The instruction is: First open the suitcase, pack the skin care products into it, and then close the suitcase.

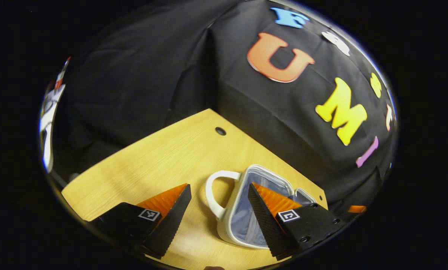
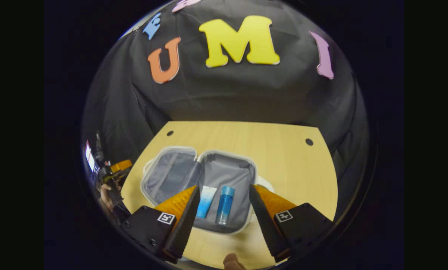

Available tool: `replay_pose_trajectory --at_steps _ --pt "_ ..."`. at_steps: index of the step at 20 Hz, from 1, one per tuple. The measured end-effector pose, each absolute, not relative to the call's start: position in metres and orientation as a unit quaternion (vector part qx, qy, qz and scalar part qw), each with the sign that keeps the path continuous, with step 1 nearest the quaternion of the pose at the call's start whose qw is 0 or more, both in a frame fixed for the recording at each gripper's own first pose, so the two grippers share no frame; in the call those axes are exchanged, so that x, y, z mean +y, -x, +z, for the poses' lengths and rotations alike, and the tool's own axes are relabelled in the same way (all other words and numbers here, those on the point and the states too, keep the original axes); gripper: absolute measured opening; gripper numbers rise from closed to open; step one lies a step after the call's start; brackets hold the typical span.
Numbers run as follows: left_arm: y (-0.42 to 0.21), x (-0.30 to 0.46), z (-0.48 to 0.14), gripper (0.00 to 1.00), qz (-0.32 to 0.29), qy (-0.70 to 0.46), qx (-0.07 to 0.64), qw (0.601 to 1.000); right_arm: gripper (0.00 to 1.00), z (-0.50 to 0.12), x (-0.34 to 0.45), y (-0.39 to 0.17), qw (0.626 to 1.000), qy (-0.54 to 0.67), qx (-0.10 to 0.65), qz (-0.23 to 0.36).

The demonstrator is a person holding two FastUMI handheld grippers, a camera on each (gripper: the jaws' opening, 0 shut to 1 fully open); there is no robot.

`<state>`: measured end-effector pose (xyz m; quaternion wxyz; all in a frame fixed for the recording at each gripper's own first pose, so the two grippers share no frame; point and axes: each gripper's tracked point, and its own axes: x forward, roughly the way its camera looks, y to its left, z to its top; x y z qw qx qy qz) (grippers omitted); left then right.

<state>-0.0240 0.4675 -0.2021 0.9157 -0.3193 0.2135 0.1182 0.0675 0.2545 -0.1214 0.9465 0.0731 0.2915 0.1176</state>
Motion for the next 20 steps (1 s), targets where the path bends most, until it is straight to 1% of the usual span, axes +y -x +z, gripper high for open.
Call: replay_pose_trajectory --at_steps 2,4,7,8,9,10,11,12,13,14,15,16,17,18,20 --pt "0.012 0.474 -0.224 0.98 0.108 0.383 0.216 0.892 0.78 -0.103 0.231 -0.057 0.956 -0.079 0.264 0.103" --pt "0.001 0.465 -0.235 0.98 0.075 0.456 0.211 0.862 0.78 -0.09 0.209 -0.047 0.964 -0.077 0.241 0.088" --pt "-0.008 0.461 -0.254 0.96 0.06 0.513 0.21 0.83 0.78 -0.084 0.179 -0.031 0.969 -0.071 0.229 0.063" --pt "-0.009 0.458 -0.253 0.94 0.051 0.528 0.206 0.822 0.78 -0.08 0.17 -0.026 0.971 -0.071 0.222 0.054" --pt "-0.014 0.454 -0.253 0.9 0.041 0.539 0.2 0.817 0.78 -0.074 0.161 -0.022 0.974 -0.072 0.212 0.044" --pt "-0.018 0.449 -0.254 0.81 0.036 0.546 0.199 0.813 0.78 -0.067 0.152 -0.017 0.976 -0.072 0.201 0.035" --pt "-0.021 0.444 -0.254 0.75 0.029 0.55 0.199 0.811 0.78 -0.063 0.145 -0.014 0.979 -0.069 0.192 0.024" --pt "-0.023 0.435 -0.253 0.68 0.021 0.549 0.2 0.811 0.76 -0.057 0.136 -0.01 0.981 -0.065 0.185 0.016" --pt "-0.024 0.431 -0.251 0.78 0.011 0.549 0.201 0.811 0.76 -0.052 0.131 -0.006 0.982 -0.059 0.179 0.01" --pt "-0.025 0.431 -0.253 0.58 0.016 0.544 0.205 0.814 0.78 -0.047 0.126 -0.002 0.983 -0.053 0.174 0.005" --pt "-0.023 0.435 -0.255 0.52 0.025 0.537 0.209 0.817 0.78 -0.042 0.124 0.001 0.985 -0.048 0.168 0.004" --pt "-0.024 0.438 -0.26 0.37 0.039 0.534 0.213 0.818 0.78 -0.037 0.122 0.002 0.986 -0.041 0.16 0.002" --pt "-0.022 0.441 -0.262 0.28 0.05 0.535 0.217 0.815 0.78 -0.034 0.123 0.002 0.988 -0.035 0.152 0.005" --pt "-0.022 0.438 -0.257 0.12 0.052 0.535 0.219 0.814 0.78 -0.03 0.125 0.002 0.989 -0.03 0.145 0.012" --pt "-0.019 0.434 -0.248 0.09 0.055 0.518 0.222 0.824 0.78 -0.023 0.126 0.001 0.991 -0.019 0.133 0.023"
